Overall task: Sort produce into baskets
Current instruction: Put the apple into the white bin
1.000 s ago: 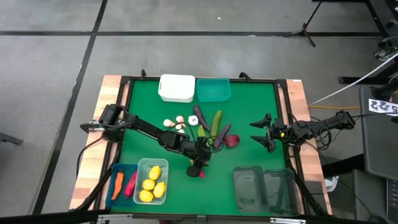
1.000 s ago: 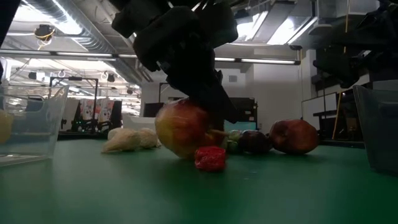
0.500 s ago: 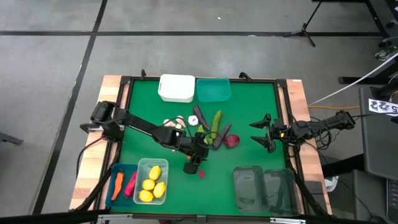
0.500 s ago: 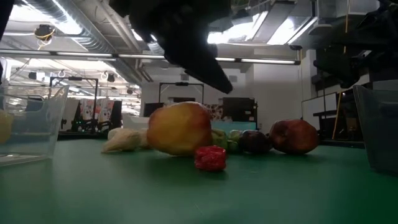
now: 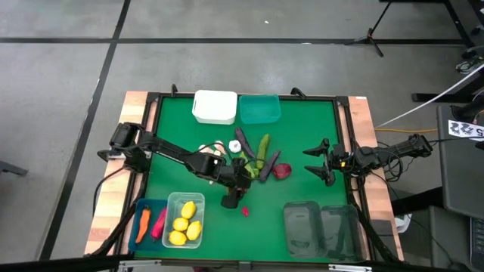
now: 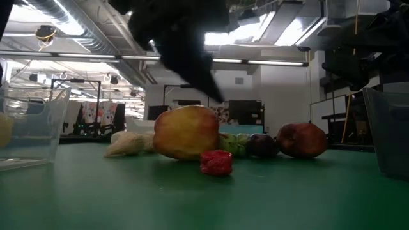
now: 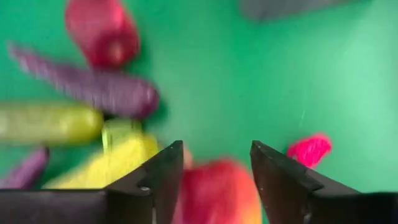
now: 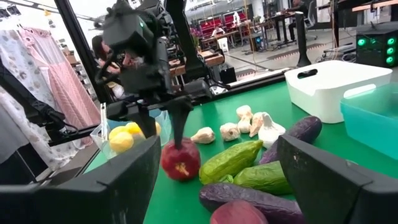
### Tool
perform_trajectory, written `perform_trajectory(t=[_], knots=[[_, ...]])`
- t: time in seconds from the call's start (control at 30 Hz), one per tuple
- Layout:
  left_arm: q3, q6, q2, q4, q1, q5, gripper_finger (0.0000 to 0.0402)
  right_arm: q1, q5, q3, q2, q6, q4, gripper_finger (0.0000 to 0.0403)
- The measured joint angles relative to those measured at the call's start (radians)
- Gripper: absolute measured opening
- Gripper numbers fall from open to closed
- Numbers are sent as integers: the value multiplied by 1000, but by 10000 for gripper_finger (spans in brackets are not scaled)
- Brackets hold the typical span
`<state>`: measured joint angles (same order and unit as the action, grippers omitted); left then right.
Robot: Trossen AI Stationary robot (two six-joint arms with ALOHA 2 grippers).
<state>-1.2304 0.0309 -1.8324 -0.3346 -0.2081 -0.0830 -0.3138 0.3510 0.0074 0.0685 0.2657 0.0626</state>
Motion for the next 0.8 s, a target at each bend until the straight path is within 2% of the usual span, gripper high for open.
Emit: perform_trajectory(t=[0.1,0.23,0.37,0.6,0.8], knots=[[0,72,0,-73,-4,-9,232,0,-4,0,0,0,-1,321],[0,132,1,-88,-16,-13,278,0,-4,0,0,-3,-1,321],[-48,164,8,-131,-21,-15,309,0,-4,0,0,-8,-1,321],[-222,247,10,-461,-30,-23,321,0,-4,0,0,-8,-1,321],[-236,452,11,-652,-50,-30,322,0,-4,0,0,-9,-1,321]])
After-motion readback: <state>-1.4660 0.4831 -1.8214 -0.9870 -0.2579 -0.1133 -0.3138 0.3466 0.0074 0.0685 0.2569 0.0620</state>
